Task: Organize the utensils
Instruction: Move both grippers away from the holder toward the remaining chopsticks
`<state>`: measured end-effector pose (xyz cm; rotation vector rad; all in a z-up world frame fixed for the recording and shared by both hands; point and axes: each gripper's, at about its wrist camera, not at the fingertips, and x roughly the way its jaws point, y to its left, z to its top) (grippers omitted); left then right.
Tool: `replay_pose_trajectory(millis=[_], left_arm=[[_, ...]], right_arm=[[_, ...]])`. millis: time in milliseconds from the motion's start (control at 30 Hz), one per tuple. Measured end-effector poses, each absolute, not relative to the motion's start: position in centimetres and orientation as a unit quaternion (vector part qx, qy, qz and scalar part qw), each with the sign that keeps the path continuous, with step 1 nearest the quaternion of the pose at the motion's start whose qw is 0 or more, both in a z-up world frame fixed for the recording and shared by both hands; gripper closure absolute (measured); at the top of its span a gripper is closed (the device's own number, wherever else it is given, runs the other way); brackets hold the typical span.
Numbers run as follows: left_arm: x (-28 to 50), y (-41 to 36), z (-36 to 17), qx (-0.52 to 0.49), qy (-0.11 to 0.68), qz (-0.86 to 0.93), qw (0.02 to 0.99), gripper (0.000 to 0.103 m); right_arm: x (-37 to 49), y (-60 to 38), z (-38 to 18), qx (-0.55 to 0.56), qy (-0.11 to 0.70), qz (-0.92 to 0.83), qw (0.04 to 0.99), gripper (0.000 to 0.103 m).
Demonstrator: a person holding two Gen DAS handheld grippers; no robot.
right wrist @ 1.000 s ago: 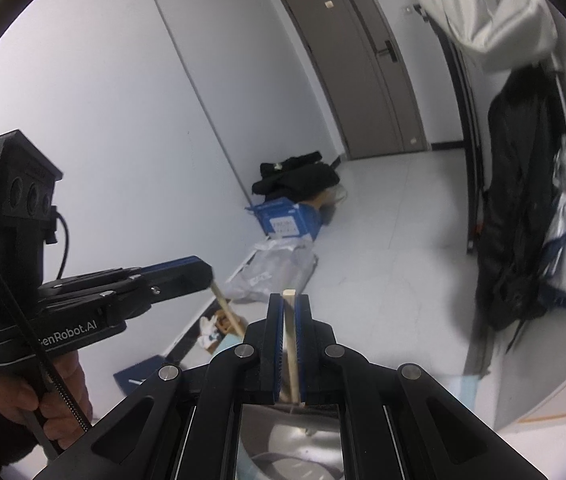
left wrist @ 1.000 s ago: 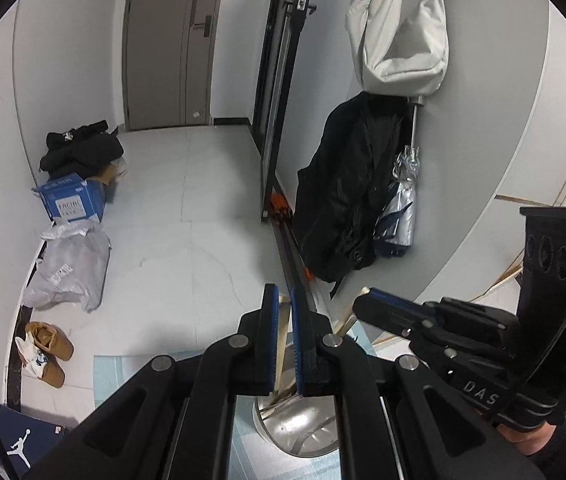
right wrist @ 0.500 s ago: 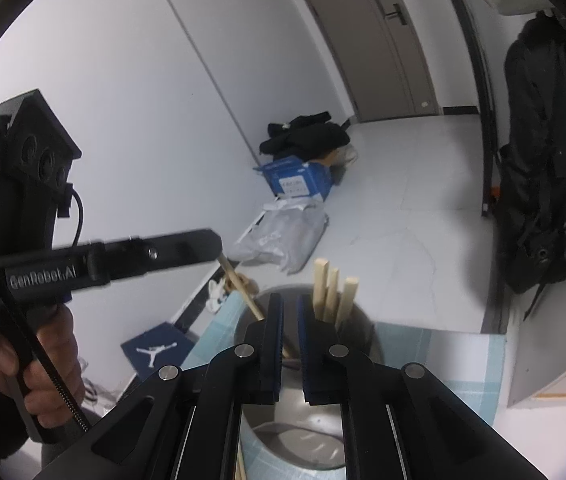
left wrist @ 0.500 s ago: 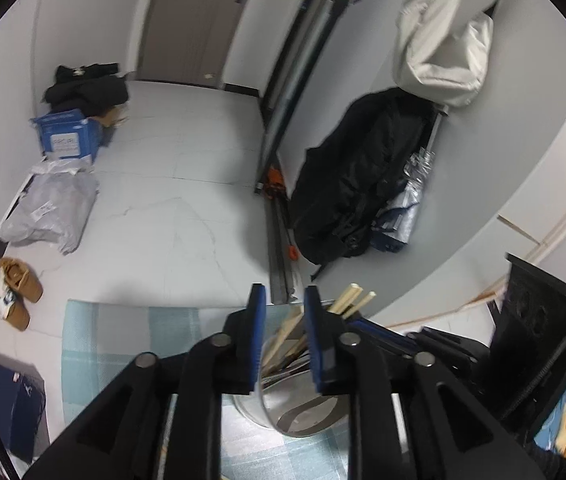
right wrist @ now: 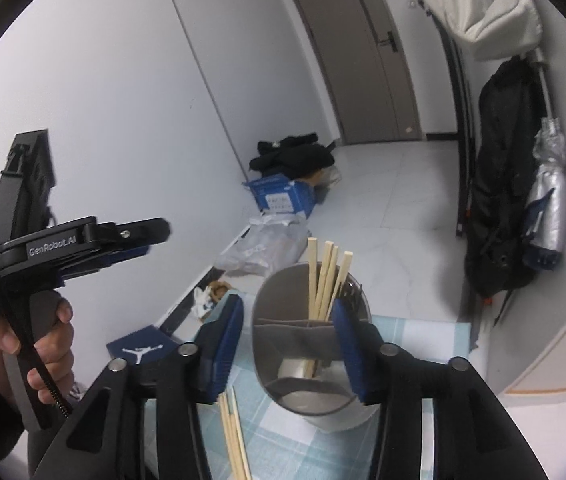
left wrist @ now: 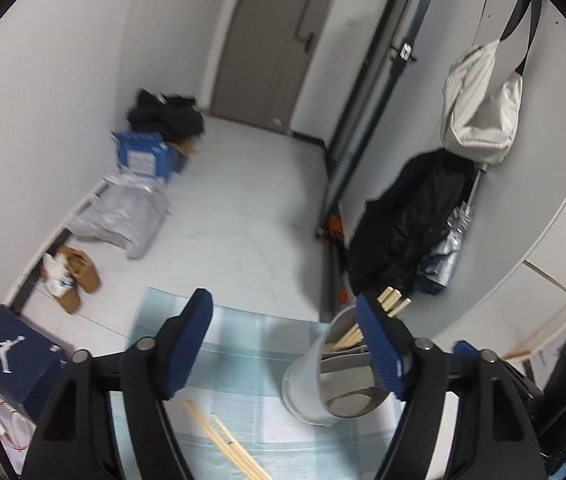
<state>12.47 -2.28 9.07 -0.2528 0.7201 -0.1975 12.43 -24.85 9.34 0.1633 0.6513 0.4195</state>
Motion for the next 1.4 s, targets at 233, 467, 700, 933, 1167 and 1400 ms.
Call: replay_pose_trajectory(millis=[233, 467, 700, 933, 1167, 1400], left_arm=[[8.9, -0.7, 10.0, -0.13, 0.311, -0.06, 0.94, 0.013], [6.0, 0.2, 9.5, -0.131, 0.279, -0.041, 0.95, 0.003], [4.4, 0.8, 8.3, -0.123, 0.265, -0.026, 0.956, 0.001], [3.1, 1.5, 6.9, -0.124, 0.257, -0.024, 0.958, 0.001], [2.9, 2.2, 5.4, -0.133, 0.264, -0.021, 0.955, 0.001], [3.3, 3.1, 2.9, -0.148, 0.284, 0.002, 0.947, 0.001]], right_arm=[[8.9, -23.6, 10.3, 0.07, 0.286, 0.185, 0.938, 0.032], [4.9, -22.0, 10.6, 0.048, 0.24, 0.188, 0.951, 0.015], [2.7, -21.5, 10.3, 0.069, 0.22, 0.19, 0.954, 0.005], [1.5, -20.9, 9.6, 0.064, 0.214, 0.177, 0.959, 0.002], [1.7, -20.6, 7.9, 0.059, 0.235, 0.178, 0.954, 0.001], [2.2, -19.8, 6.4, 0.035, 0.252, 0.184, 0.949, 0.001]])
